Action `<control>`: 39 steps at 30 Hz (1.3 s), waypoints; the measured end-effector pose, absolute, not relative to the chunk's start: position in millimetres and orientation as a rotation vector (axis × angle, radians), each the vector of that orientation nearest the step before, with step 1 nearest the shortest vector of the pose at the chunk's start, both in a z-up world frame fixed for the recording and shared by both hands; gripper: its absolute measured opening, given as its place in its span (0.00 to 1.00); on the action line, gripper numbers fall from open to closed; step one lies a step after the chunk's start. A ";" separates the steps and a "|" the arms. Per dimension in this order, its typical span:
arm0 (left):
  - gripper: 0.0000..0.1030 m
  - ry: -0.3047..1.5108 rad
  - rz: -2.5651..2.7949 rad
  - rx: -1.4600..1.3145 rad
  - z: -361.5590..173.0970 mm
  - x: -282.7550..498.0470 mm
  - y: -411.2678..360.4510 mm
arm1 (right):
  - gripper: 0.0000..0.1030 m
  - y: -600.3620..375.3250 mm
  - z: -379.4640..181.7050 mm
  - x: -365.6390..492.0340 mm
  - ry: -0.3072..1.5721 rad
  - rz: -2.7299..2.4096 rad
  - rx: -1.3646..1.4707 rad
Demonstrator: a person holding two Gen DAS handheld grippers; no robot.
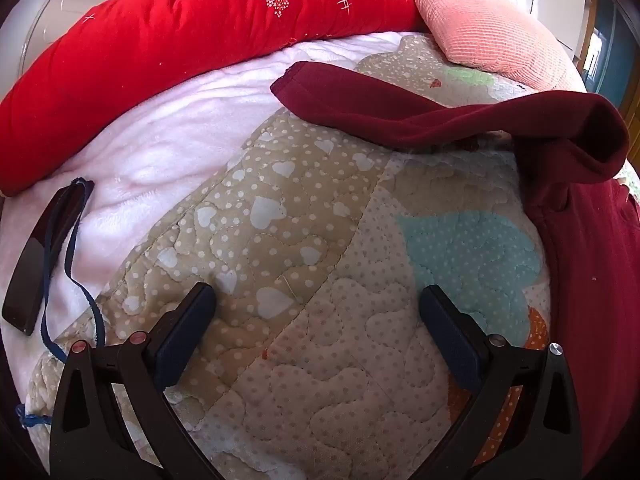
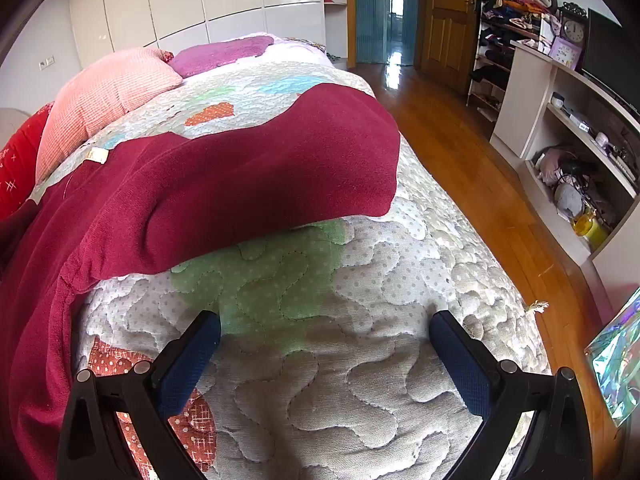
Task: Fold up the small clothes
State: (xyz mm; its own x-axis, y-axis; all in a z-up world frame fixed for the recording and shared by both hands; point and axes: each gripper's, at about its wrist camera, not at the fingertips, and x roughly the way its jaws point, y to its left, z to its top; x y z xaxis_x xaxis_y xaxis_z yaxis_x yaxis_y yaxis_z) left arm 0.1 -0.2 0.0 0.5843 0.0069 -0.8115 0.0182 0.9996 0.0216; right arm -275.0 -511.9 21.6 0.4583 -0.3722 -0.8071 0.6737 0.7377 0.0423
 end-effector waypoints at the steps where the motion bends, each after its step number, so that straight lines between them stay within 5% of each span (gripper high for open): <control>1: 1.00 0.946 -0.007 0.028 0.1 0.0 -0.1 | 1.00 -511.8 21.6 -275.0 0.880 -0.664 0.384; 29: 0.99 0.914 -0.037 0.020 38.8 -49.4 -10.4 | 1.00 -500.1 30.2 -280.3 0.878 -0.675 0.404; 39: 0.99 0.802 -0.170 0.108 98.0 -99.2 -60.9 | 1.00 -396.1 130.3 -315.0 0.784 -0.483 0.469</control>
